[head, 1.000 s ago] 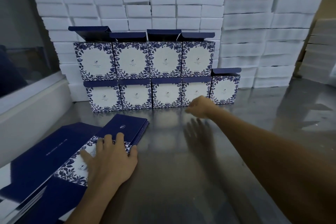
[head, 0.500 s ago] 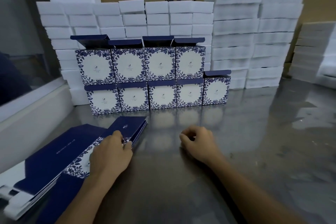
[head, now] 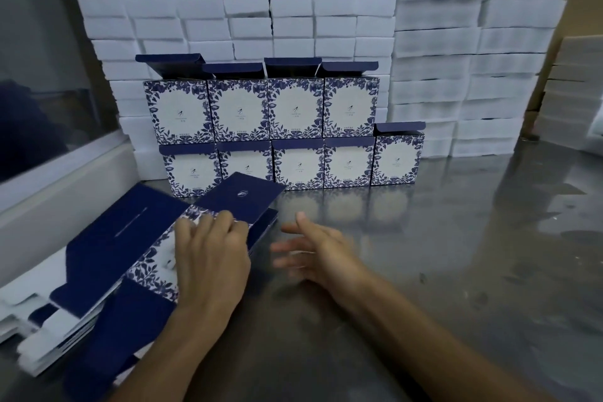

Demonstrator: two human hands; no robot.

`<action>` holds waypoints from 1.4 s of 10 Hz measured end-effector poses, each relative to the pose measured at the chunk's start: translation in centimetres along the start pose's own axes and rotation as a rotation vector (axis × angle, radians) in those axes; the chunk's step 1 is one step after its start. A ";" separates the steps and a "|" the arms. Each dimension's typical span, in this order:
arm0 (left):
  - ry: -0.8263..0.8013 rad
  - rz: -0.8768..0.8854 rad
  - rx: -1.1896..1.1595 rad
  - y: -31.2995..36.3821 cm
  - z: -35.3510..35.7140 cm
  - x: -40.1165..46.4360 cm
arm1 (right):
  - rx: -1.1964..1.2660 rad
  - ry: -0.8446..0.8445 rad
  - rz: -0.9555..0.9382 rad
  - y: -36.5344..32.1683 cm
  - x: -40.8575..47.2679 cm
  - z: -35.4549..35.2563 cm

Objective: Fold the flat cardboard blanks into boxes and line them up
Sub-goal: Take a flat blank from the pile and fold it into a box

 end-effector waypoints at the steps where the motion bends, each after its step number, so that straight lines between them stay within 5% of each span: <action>1: 0.045 0.117 -0.033 2.3 -0.7 -0.2 | 0.135 -0.073 0.090 0.5 -0.5 2.1; 5: 0.193 0.460 -0.407 8.5 -2.4 -2.0 | 0.547 0.212 -0.014 0.6 0.8 -1.9; 6: 0.013 0.509 -0.443 8.8 -1.0 -2.2 | 0.625 0.353 -0.052 0.1 0.9 -4.2; 7: -0.323 0.448 -0.286 7.7 2.4 -2.4 | 0.560 0.542 -0.096 -0.6 0.7 -7.4; 10: -0.477 0.180 -0.169 3.5 6.4 -2.4 | 0.390 0.989 -0.097 -0.7 -1.0 -15.3; 11: -0.398 0.135 -0.196 2.3 6.5 -2.1 | 0.252 0.985 -0.062 -0.9 -1.2 -16.0; 12: -0.509 -0.026 -0.490 1.1 8.7 -2.9 | 0.254 0.869 -0.076 -1.4 -1.1 -15.0; 14: -0.203 -0.374 -0.923 -2.0 7.0 -2.5 | 0.209 0.773 -0.014 -1.8 -1.3 -14.4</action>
Point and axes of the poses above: each hand's wrist, its own x-axis towards the middle knuckle, its own z-axis out of the palm, y = z × x, the point moved 7 cm from there along x, towards the middle knuckle, and after that the axes turned 2 degrees about y, right-handed, at the moved point
